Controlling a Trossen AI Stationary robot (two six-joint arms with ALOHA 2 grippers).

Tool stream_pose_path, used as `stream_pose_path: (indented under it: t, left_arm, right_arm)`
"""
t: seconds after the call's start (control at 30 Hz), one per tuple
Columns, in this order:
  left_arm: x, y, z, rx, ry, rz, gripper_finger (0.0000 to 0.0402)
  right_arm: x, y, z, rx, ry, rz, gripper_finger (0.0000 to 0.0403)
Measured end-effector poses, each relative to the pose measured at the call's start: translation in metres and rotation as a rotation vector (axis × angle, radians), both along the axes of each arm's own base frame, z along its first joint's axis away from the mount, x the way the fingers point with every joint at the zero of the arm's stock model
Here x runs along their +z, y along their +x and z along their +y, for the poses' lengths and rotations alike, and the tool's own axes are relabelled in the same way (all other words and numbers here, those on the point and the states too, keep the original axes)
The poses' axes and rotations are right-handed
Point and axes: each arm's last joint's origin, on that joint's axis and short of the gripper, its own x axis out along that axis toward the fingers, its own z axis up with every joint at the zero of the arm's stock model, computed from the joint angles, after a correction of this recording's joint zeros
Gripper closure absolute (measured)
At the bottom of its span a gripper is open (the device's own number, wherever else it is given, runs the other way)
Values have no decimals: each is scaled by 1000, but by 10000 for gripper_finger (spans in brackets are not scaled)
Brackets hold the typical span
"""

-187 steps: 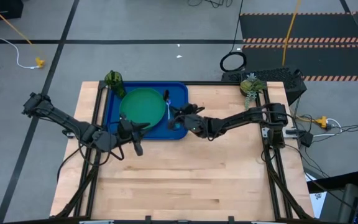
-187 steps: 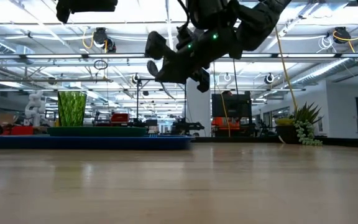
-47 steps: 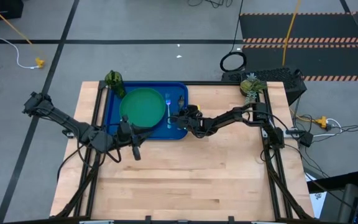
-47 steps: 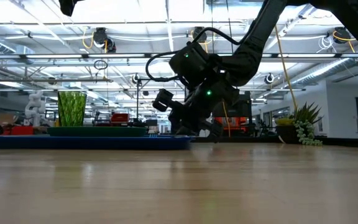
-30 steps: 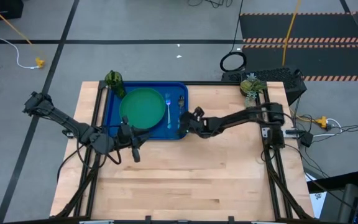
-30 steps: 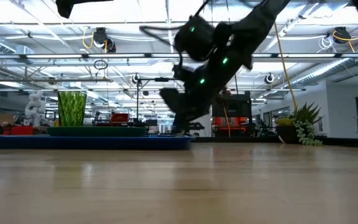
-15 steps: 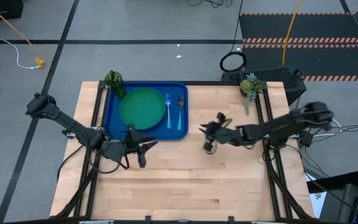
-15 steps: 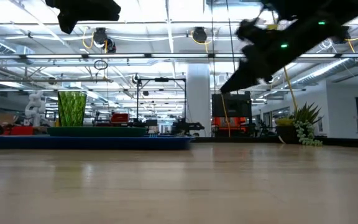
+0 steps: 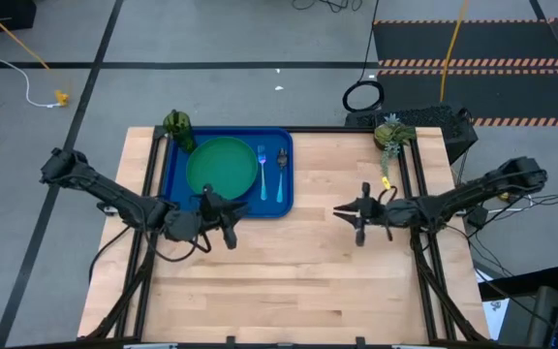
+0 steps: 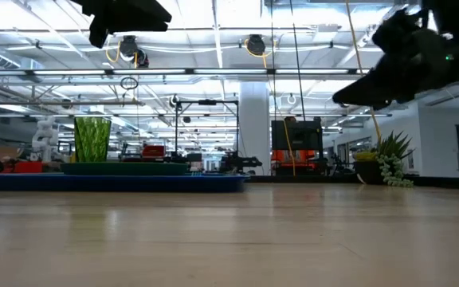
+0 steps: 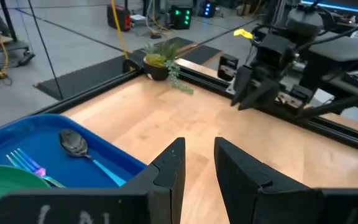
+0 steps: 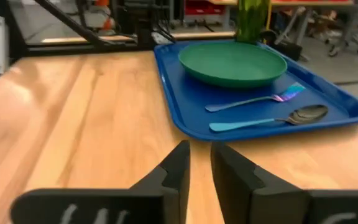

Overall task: Pick and place plate/cup/fork/spoon on tray
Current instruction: Return to Home Position

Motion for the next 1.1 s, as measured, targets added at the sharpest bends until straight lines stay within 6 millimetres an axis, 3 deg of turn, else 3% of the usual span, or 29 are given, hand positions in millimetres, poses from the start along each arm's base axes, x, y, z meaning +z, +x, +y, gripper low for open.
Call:
stream_pose_path:
  t: [0.2,0.73,1.1]
  left_arm:
    - [0,2,7,27,-6,2,314]
    - [0,4,9,-39,112,62,314]
    - [-5,7,8,-47,139,94,314]
  right_arm:
    - [-1,-15,8,111,-39,-43,398]
    - [2,-24,15,392,-175,-102,402]
    - [0,-31,5,344,-199,-182,403]
